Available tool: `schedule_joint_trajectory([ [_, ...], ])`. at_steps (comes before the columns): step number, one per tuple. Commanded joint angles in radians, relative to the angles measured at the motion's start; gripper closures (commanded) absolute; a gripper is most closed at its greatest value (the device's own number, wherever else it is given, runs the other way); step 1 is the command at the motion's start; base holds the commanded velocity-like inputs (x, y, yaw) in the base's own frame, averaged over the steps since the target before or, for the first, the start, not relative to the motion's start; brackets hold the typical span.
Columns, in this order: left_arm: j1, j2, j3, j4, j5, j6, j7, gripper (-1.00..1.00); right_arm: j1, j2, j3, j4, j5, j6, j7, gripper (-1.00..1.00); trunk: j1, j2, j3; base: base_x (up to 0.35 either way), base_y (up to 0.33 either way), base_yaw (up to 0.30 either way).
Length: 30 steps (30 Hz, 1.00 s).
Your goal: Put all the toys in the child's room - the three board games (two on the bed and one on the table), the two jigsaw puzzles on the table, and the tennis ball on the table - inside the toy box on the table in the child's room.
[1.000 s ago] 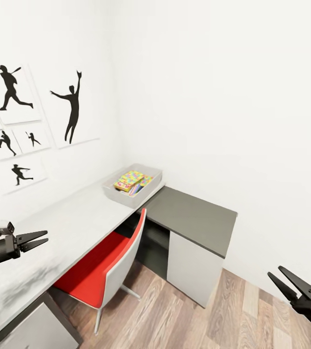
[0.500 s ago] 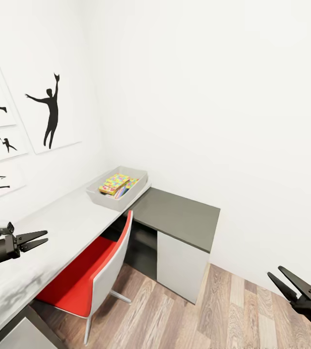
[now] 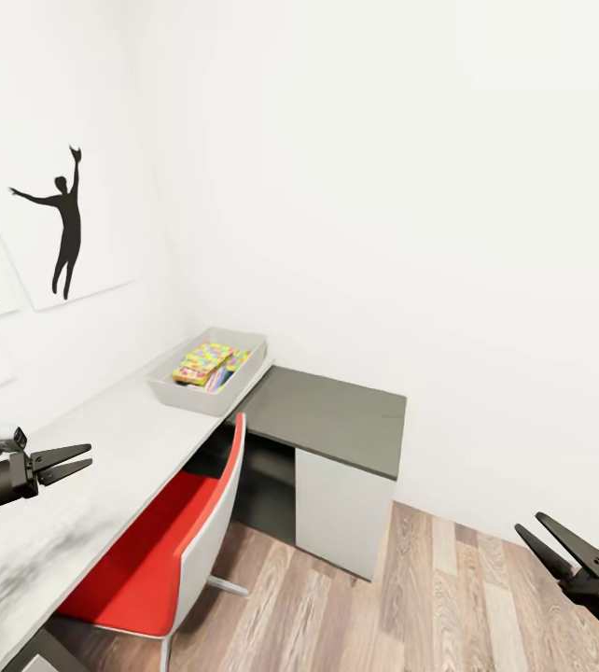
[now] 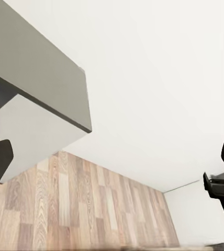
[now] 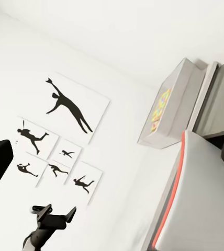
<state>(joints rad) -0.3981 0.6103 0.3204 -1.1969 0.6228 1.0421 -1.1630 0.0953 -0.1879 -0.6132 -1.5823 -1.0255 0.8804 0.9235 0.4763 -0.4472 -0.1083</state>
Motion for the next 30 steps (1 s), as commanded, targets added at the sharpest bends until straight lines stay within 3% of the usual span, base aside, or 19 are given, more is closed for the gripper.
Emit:
schedule_joint_trajectory([
  [1, -0.001, 0.000, 0.000, 0.000, 0.000, 0.005, -0.003, -1.00, 0.000, 0.000, 0.000, -0.001, -0.002, 0.005, 0.000, -1.00, 0.001, -0.002, -0.001, 0.000, 0.147, -0.229],
  [17, -0.001, 0.000, 0.005, 0.002, 0.001, 0.005, -0.008, -1.00, 0.000, -0.001, 0.000, 0.001, -0.002, 0.005, 0.000, -1.00, 0.001, -0.002, 0.015, 0.000, 0.028, -0.229],
  [24, -0.001, 0.000, 0.007, 0.002, 0.003, 0.005, -0.010, -1.00, 0.000, 0.001, 0.000, 0.001, -0.002, 0.005, 0.000, -1.00, -0.026, 0.047, 0.044, 0.000, 0.001, -0.229],
  [30, -0.001, 0.000, 0.008, 0.001, 0.003, 0.005, -0.011, -1.00, 0.000, 0.002, 0.001, 0.001, -0.002, 0.004, 0.000, -1.00, -0.026, 0.047, 0.050, 0.000, 0.000, -0.229],
])
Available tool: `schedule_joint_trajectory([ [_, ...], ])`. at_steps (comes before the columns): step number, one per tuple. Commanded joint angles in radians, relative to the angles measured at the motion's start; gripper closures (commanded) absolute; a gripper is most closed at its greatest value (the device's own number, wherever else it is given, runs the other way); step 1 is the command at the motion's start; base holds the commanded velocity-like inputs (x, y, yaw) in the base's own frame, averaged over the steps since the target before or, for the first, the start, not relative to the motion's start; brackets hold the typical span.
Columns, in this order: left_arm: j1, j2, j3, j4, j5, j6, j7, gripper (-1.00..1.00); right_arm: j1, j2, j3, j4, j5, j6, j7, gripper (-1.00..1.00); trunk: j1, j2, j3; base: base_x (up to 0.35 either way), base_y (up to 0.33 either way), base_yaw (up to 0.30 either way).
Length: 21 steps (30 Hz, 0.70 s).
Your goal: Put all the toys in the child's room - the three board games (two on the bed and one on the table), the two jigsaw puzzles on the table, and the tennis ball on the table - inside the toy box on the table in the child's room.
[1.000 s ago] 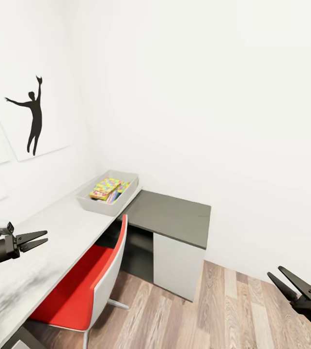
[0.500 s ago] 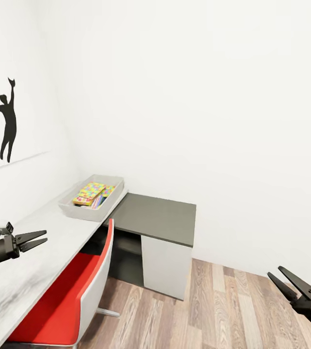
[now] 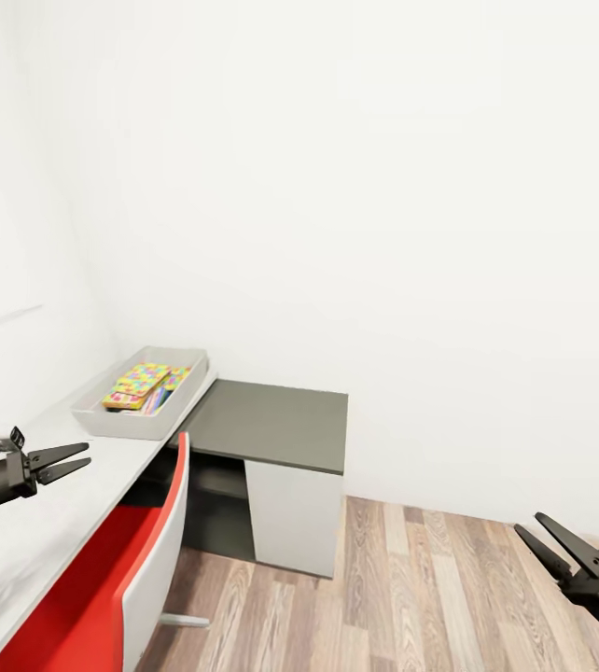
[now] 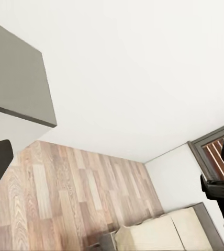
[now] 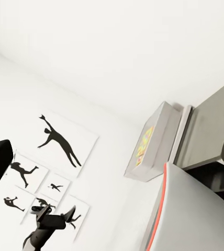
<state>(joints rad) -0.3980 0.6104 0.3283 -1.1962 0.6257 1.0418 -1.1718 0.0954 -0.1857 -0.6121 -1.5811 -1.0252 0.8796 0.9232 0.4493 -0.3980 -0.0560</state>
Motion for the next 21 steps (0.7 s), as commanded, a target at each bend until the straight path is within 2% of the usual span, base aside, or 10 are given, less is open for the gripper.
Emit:
schedule_joint_trajectory([
  [1, -0.001, 0.000, 0.000, 0.000, 0.000, 0.005, -0.003, -1.00, 0.000, 0.000, 0.000, 0.000, -0.003, 0.004, 0.000, -1.00, 0.001, -0.002, -0.001, 0.000, 0.000, -0.229],
  [11, -0.001, 0.000, -0.007, -0.002, 0.000, 0.005, -0.003, -1.00, 0.000, 0.002, 0.003, 0.000, -0.003, 0.003, -0.002, -1.00, 0.001, -0.002, 0.009, 0.000, 0.000, -0.210],
  [21, -0.001, 0.000, -0.020, -0.003, 0.000, 0.005, -0.003, -1.00, 0.000, 0.002, 0.007, -0.001, -0.002, 0.003, -0.005, -1.00, 0.001, -0.002, 0.011, -0.003, 0.000, -0.046],
])
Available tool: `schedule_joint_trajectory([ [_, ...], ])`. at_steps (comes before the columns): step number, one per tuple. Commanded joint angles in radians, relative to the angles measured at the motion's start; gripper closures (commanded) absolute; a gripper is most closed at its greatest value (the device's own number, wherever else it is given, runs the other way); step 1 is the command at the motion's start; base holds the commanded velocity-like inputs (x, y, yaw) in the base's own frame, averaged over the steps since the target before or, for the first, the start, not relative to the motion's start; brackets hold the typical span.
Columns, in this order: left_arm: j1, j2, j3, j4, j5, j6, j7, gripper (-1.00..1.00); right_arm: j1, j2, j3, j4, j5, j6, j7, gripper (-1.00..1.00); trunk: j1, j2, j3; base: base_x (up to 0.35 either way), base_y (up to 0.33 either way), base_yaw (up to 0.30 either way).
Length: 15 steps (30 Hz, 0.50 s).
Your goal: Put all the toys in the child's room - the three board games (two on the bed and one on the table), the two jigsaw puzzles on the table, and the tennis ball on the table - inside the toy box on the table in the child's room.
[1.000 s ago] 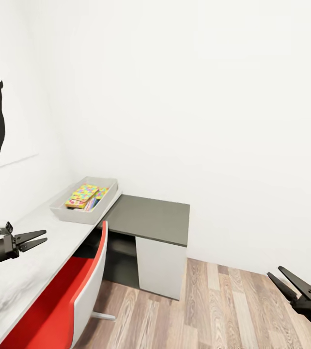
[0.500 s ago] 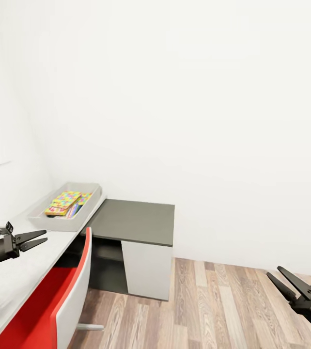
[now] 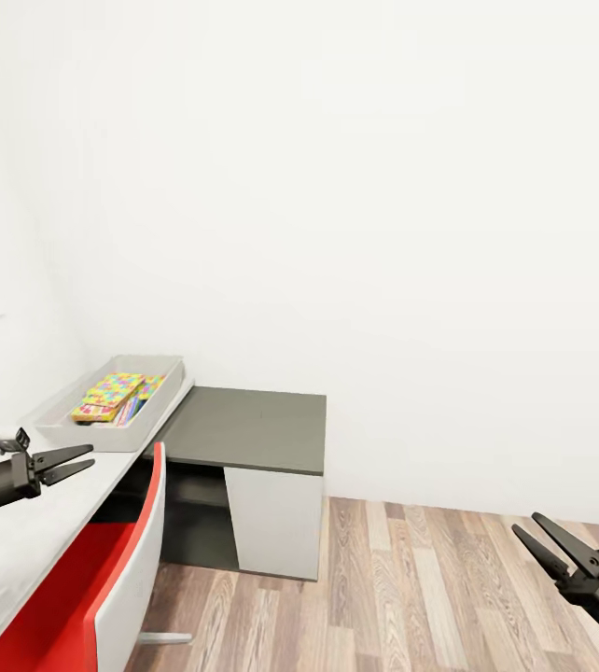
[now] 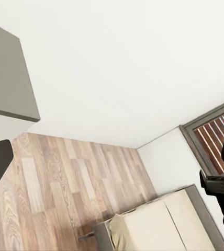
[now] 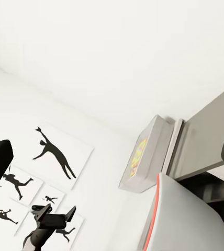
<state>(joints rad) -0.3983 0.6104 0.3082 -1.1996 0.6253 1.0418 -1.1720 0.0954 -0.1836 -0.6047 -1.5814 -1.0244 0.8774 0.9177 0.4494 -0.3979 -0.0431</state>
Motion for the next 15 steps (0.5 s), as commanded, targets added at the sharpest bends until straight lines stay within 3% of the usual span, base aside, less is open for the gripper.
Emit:
schedule_joint_trajectory([
  [1, -0.001, 0.000, -0.001, 0.000, 0.000, 0.005, -0.003, -1.00, 0.000, 0.000, 0.000, -0.001, -0.002, 0.005, 0.000, -1.00, 0.001, -0.002, -0.002, -0.053, 0.000, -0.012],
  [9, -0.001, -0.001, -0.008, 0.000, -0.001, 0.005, -0.002, -1.00, 0.000, 0.000, 0.001, -0.001, -0.002, 0.005, 0.000, -1.00, 0.001, -0.002, -0.002, -0.198, 0.000, -0.004],
  [15, -0.001, -0.001, -0.010, -0.001, -0.001, 0.005, -0.002, -1.00, 0.000, 0.000, 0.003, -0.002, -0.002, 0.005, 0.000, -1.00, 0.001, -0.002, -0.002, -0.092, 0.001, -0.002],
])
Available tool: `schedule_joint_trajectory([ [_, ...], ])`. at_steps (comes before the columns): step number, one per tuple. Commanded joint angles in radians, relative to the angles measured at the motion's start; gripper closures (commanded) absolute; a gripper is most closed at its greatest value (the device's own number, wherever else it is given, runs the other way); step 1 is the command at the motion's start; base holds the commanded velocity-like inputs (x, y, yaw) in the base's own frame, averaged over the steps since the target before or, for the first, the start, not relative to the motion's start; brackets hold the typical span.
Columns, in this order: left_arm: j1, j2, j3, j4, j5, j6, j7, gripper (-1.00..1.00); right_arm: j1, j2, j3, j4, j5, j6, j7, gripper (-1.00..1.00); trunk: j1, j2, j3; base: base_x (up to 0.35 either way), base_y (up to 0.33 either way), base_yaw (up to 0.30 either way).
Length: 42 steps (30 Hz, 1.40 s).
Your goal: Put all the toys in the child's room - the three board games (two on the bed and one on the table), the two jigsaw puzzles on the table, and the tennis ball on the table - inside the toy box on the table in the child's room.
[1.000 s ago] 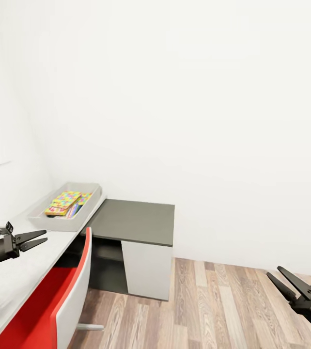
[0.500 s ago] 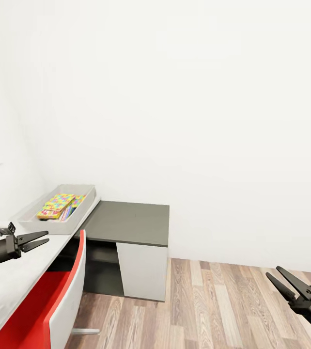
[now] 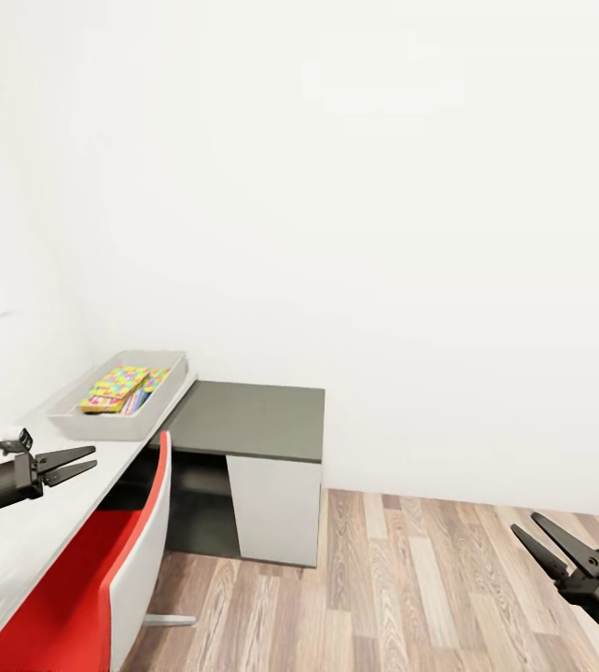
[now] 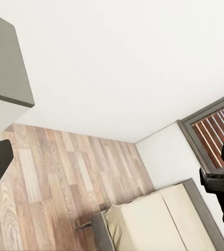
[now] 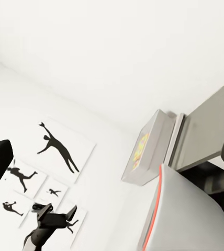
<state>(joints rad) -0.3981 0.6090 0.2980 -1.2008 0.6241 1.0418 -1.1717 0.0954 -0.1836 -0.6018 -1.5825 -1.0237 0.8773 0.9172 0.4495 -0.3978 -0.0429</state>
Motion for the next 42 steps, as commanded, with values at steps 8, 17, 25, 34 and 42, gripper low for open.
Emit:
schedule_joint_trajectory([
  [8, -0.001, 0.000, -0.002, -0.001, 0.000, 0.005, -0.002, -1.00, 0.000, 0.000, 0.000, -0.001, -0.003, 0.005, 0.000, -1.00, 0.000, -0.002, 0.001, -0.203, 0.041, -0.113],
  [17, -0.001, -0.007, -0.055, -0.076, 0.000, 0.005, -0.002, -1.00, 0.000, 0.001, 0.002, -0.001, -0.002, 0.003, -0.002, -1.00, 0.000, -0.002, 0.003, -0.066, 0.013, -0.055],
  [25, 0.003, -0.018, -0.186, -0.179, 0.000, 0.005, 0.006, -1.00, 0.000, 0.002, 0.028, -0.002, 0.052, 0.002, -0.003, -1.00, 0.000, -0.002, 0.003, -0.009, 0.002, -0.008],
  [34, 0.001, -0.099, -0.282, -0.195, -0.020, 0.001, 0.108, -1.00, -0.001, 0.003, 0.088, -0.002, 0.112, -0.008, -0.010, -1.00, 0.000, -0.002, 0.003, -0.001, 0.000, -0.001],
  [42, 0.003, -0.207, -0.283, -0.179, -0.063, -0.005, 0.318, -1.00, -0.002, 0.008, 0.116, 0.004, 0.117, -0.030, -0.069, -1.00, 0.001, -0.002, 0.003, 0.000, 0.000, 0.000],
])
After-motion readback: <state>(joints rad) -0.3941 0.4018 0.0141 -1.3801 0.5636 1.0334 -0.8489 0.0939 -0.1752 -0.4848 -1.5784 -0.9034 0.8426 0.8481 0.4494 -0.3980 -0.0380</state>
